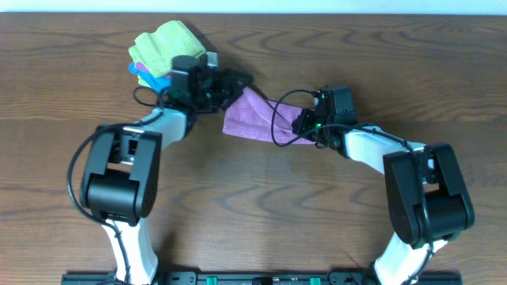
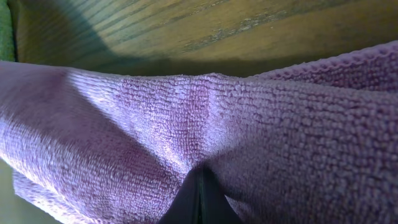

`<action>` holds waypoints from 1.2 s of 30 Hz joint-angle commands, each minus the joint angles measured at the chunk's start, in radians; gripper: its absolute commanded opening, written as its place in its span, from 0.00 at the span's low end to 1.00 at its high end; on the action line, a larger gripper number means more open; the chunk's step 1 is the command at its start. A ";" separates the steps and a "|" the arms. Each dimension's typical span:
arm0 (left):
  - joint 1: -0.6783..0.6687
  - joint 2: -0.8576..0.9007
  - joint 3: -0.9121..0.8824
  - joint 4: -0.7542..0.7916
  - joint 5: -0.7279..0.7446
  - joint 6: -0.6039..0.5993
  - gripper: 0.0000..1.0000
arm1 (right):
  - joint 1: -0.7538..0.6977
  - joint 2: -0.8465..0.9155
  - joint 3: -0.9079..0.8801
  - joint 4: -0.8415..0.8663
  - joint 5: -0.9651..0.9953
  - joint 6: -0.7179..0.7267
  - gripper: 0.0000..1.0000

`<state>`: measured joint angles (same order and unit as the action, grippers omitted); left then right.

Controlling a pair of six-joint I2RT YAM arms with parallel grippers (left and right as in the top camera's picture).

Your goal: Fold the cloth

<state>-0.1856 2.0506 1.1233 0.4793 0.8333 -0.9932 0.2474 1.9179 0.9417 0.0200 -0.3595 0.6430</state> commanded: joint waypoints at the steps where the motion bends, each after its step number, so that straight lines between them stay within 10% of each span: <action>1: 0.041 -0.048 0.021 0.004 0.107 -0.005 0.59 | 0.010 0.015 -0.001 -0.017 0.038 -0.013 0.01; 36: -0.034 -0.138 0.018 -0.476 -0.320 0.344 0.65 | 0.010 0.015 -0.001 -0.017 0.041 -0.012 0.02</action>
<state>-0.2192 1.9041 1.1347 0.0055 0.5926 -0.6994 0.2474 1.9179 0.9417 0.0193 -0.3573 0.6430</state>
